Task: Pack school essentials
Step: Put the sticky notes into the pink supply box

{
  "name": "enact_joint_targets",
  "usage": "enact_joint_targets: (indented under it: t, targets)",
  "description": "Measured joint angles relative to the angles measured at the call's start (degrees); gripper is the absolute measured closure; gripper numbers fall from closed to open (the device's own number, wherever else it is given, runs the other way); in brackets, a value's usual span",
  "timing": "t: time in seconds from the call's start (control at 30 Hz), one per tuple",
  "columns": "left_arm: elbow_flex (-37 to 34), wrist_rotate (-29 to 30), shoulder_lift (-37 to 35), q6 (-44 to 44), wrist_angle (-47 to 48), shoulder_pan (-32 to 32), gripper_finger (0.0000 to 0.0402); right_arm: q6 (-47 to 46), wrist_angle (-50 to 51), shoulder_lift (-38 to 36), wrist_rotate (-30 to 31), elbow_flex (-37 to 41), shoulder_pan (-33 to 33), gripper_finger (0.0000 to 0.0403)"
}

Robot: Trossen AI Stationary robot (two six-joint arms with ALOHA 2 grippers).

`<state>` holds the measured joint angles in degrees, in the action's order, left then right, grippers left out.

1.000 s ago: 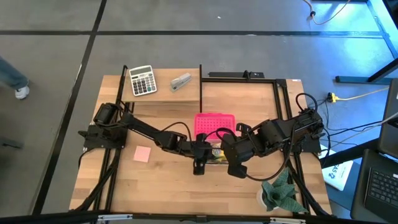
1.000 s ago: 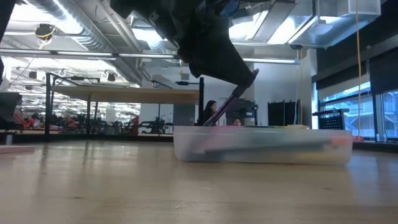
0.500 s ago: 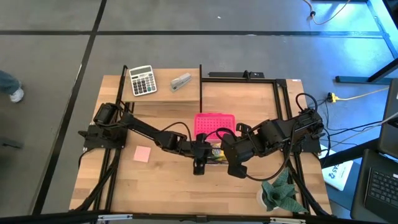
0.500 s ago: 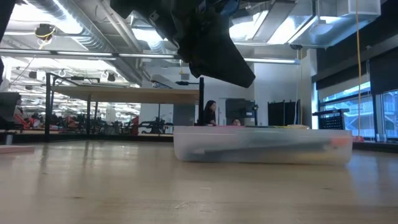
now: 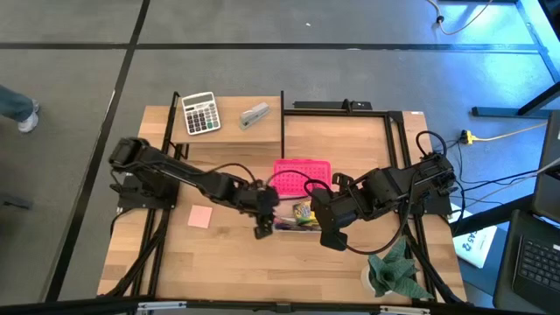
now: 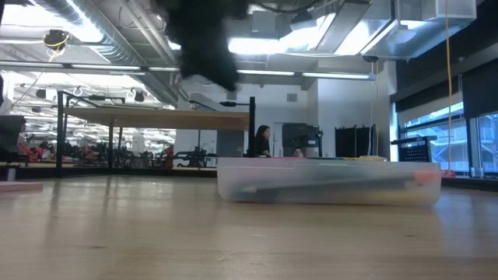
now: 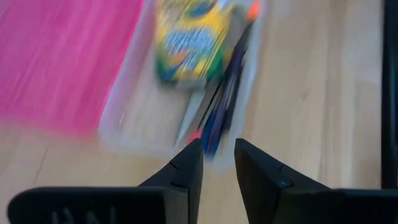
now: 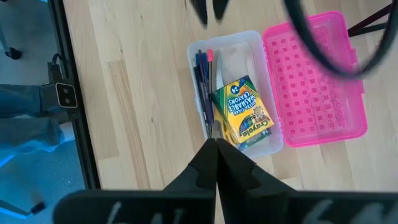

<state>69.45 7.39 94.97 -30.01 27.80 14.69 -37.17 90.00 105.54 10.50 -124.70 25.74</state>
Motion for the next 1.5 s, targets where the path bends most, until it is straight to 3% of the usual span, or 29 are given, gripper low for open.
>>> enact_joint_targets:
  t: [0.17, 0.33, 0.6, 0.87, 1.17, 1.5]
  targets:
    - [0.0, 0.1, -6.8, -12.2, 16.6, 2.0, 0.0316, 0.1, -0.4, 0.0, 0.0, 0.0, 0.0, 0.0398]
    - [0.0, 1.6, -12.0, -30.2, 30.6, 5.5, 0.0320, 0.2, -2.4, 0.0, 0.0, 0.0, 0.0, 0.0398]
    - [0.0, -0.4, -13.4, -50.2, 45.1, 11.4, 0.0321, 4.9, -7.9, 0.0, 0.0, 0.0, 0.0, 0.0398]
    - [-1.5, -2.8, -13.4, -54.2, 45.3, 16.3, 0.0321, 4.5, -10.4, 0.0, 0.0, 0.0, 0.0, 0.0370]
    - [-6.1, -7.3, -13.3, -62.4, 45.1, 21.1, 0.0321, 4.4, -10.6, 0.0, 0.0, 0.0, 0.0, 0.0297]
    - [-10.4, -6.3, -13.3, -58.9, 43.8, 21.5, 0.0321, 13.6, -13.5, 0.0, 0.0, 0.0, 0.0, 0.0210]
